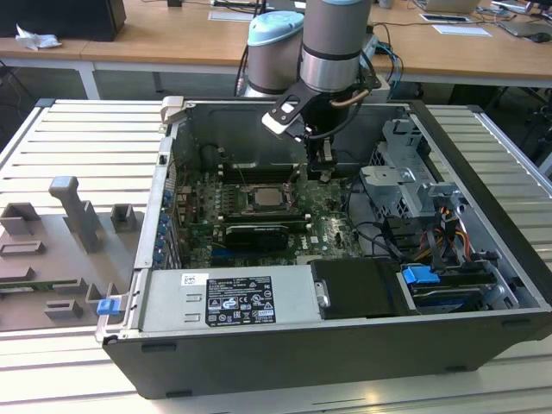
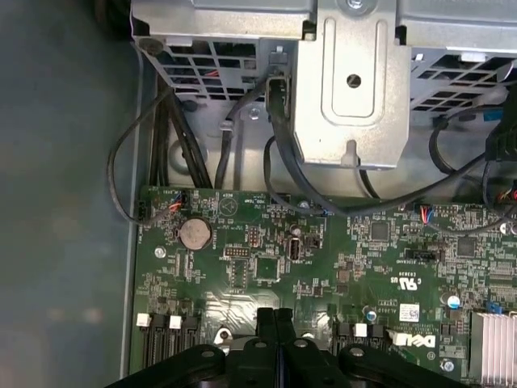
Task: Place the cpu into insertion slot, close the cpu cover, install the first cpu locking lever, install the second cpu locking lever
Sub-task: 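Close the cpu cover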
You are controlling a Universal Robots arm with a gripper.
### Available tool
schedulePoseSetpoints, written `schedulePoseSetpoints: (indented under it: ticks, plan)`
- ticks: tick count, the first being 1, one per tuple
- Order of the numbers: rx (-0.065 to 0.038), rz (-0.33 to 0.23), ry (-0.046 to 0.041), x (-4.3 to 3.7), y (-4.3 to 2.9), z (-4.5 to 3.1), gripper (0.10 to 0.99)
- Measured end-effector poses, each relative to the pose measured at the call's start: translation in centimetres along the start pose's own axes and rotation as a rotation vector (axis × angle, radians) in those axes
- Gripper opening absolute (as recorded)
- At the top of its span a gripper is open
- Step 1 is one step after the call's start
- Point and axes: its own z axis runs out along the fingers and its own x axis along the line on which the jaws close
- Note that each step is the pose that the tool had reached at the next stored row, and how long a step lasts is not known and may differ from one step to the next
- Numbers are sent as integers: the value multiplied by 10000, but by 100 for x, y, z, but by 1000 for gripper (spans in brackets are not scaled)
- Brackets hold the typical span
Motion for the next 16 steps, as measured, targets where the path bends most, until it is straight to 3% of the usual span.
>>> schedulePoseSetpoints:
  ticks: [16]
  plan:
    - [1, 0, -1, 6, -117, -6, 106]
